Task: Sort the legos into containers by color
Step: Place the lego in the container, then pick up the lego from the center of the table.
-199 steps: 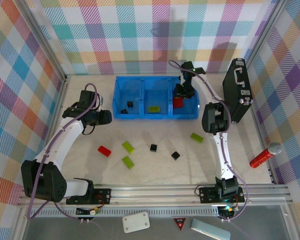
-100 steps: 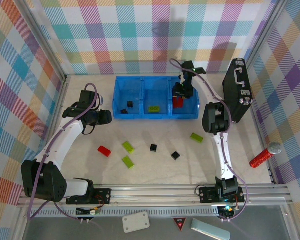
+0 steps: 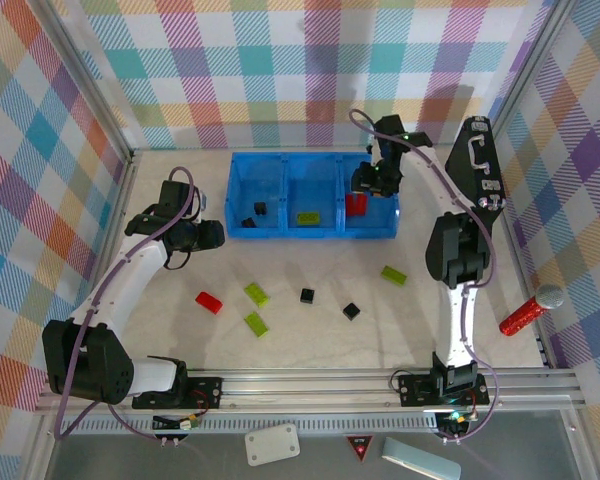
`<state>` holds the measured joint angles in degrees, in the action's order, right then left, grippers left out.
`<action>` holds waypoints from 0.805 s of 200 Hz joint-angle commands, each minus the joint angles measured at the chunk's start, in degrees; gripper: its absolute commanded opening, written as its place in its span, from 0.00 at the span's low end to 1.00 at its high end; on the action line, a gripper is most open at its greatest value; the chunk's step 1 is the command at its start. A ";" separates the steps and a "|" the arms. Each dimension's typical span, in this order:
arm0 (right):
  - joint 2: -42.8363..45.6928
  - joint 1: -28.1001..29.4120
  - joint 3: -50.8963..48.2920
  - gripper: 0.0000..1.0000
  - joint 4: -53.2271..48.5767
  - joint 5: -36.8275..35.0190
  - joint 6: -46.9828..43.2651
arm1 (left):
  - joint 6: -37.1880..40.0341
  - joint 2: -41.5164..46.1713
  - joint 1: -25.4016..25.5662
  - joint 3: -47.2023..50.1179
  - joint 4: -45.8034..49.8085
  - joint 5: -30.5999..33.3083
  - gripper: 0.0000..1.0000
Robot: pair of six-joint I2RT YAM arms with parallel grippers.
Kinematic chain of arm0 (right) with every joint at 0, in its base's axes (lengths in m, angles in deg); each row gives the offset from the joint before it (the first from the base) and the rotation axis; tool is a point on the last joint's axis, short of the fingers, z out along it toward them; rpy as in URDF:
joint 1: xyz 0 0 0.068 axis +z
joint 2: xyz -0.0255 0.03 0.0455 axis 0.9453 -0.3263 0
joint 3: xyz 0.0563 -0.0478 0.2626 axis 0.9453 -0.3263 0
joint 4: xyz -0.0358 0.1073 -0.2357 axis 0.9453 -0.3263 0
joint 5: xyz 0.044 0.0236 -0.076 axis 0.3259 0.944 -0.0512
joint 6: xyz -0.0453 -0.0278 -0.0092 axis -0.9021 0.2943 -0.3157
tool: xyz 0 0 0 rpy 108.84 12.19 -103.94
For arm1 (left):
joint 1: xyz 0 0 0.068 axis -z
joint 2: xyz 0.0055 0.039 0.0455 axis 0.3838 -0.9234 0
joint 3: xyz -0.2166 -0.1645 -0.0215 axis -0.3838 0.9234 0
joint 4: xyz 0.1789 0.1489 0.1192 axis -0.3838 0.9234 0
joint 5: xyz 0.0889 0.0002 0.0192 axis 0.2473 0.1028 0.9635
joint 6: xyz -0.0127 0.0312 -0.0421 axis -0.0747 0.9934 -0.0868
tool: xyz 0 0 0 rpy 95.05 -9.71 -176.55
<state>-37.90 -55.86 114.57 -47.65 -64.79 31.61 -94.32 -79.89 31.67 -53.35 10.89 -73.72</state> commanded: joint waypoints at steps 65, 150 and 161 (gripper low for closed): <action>18.34 3.20 -23.01 0.52 5.93 1.91 0.92 | -9.39 0.81 0.74 1.65 8.02 0.61 0.53; 28.82 3.98 -36.07 0.52 8.07 2.71 1.74 | -17.51 2.10 8.54 8.78 7.93 2.10 0.53; 29.69 4.14 -37.32 0.52 8.27 2.79 1.74 | -19.48 1.88 10.39 9.20 7.30 2.58 0.54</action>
<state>-10.93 -52.19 79.60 -40.51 -63.32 32.31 -108.83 -78.45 38.97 -44.91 17.97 -73.02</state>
